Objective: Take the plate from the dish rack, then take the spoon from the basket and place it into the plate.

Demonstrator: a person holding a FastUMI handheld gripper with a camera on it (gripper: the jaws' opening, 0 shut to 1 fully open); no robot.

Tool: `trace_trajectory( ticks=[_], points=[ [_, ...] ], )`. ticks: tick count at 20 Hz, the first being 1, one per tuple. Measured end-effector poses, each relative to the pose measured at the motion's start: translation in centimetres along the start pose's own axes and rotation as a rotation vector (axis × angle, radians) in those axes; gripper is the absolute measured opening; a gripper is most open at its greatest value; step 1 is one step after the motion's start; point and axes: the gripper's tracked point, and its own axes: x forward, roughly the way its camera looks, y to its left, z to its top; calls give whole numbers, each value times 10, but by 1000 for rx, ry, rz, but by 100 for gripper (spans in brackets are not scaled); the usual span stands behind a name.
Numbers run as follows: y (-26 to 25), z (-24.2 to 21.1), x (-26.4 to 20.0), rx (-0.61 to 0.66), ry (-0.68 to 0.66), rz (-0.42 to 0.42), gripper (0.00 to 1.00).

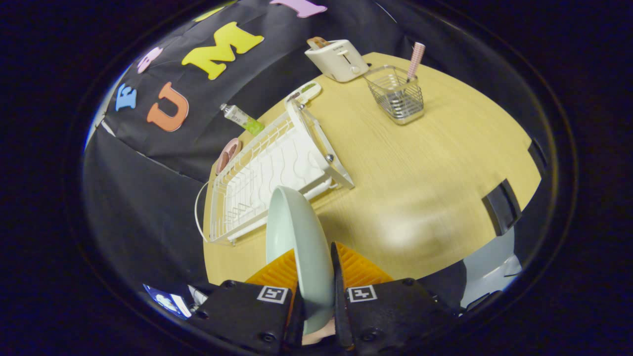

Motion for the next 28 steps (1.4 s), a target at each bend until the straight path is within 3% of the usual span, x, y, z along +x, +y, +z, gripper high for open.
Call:
trace_trajectory(
  ticks=[14,18,22,25,28],
  points=[
    [11,1,36,23,38,77,36],
    [6,13,32,2,2,60,60],
    [8,23,27,-23,-41,70,73],
    [8,25,16,-109,-98,56,93],
    [4,33,-2,-189,-188,40,96]
  ],
)
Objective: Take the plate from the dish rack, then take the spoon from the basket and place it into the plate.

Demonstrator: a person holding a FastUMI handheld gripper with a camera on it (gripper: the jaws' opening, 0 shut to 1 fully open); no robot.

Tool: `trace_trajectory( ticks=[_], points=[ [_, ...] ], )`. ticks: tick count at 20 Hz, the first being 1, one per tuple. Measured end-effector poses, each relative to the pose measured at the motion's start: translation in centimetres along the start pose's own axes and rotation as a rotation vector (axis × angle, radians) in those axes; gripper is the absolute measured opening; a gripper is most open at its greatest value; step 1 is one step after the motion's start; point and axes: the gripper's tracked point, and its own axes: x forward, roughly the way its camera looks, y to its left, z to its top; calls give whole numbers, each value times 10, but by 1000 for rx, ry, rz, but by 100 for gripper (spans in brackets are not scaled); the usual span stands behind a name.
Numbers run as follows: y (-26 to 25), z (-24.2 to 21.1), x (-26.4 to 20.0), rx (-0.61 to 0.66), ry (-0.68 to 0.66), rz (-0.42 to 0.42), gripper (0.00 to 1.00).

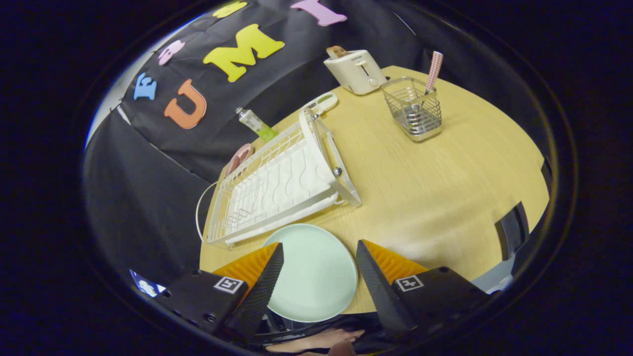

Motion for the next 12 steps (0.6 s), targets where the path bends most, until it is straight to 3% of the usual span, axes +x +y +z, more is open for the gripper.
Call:
trace_trajectory(
  ticks=[9,12],
  points=[
    [-73,83,-78,-301,-527,-303,97],
    [-88,113,-90,-379,-656,-325,99]
  ],
)
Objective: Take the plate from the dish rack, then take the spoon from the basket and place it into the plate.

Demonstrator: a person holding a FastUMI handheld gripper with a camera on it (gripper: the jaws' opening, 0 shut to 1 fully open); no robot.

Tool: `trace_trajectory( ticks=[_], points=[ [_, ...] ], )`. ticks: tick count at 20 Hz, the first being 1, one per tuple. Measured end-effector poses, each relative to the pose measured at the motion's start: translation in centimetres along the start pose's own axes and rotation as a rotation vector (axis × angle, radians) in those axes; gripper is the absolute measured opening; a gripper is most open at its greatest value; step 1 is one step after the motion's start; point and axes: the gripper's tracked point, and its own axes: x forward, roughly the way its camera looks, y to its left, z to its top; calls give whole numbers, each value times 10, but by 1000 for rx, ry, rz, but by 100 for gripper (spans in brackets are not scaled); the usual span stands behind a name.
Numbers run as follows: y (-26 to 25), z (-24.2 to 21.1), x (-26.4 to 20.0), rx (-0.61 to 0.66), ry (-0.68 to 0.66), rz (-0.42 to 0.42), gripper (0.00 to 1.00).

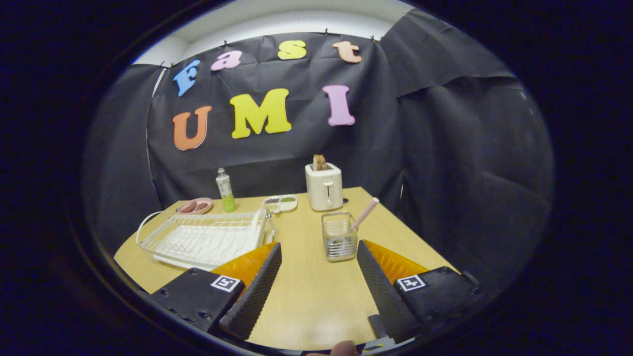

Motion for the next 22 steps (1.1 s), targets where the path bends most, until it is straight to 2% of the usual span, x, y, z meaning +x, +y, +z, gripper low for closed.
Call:
trace_trajectory(
  ticks=[4,8,12,15,20,21,22],
  points=[
    [-30,5,45,-38,-34,22,100],
    [-60,9,106,22,-20,10,100],
    [-73,6,148,56,8,39,98],
    [-79,1,169,41,35,32,84],
    [-71,0,178,66,53,70,63],
    [-72,-2,178,60,60,69,52],
    [-74,-2,177,55,63,62,45]
  ],
)
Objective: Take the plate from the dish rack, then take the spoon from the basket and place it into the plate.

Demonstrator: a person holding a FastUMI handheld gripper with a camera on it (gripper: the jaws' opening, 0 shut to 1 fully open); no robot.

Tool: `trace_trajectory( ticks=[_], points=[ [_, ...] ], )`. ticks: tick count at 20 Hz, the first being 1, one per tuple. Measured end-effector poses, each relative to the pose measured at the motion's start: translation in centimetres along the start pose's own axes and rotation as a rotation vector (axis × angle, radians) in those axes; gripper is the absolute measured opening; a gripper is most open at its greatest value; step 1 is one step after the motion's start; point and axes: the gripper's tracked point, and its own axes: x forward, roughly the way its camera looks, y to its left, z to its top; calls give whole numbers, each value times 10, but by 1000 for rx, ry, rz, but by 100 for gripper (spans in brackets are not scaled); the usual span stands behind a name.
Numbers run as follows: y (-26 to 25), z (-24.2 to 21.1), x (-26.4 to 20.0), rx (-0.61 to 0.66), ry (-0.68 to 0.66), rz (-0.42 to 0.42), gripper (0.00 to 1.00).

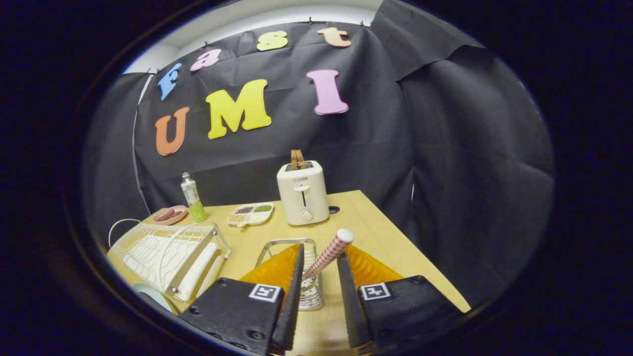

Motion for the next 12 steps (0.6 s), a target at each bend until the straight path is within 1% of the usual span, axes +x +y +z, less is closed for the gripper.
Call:
trace_trajectory(
  ticks=[3,6,7,9,12],
  points=[
    [13,3,-8,17,15,44,29],
    [30,5,-14,51,37,83,20],
    [34,6,-15,57,45,83,16],
    [40,7,-15,50,53,62,11],
    [39,14,-21,27,46,3,8]
  ],
)
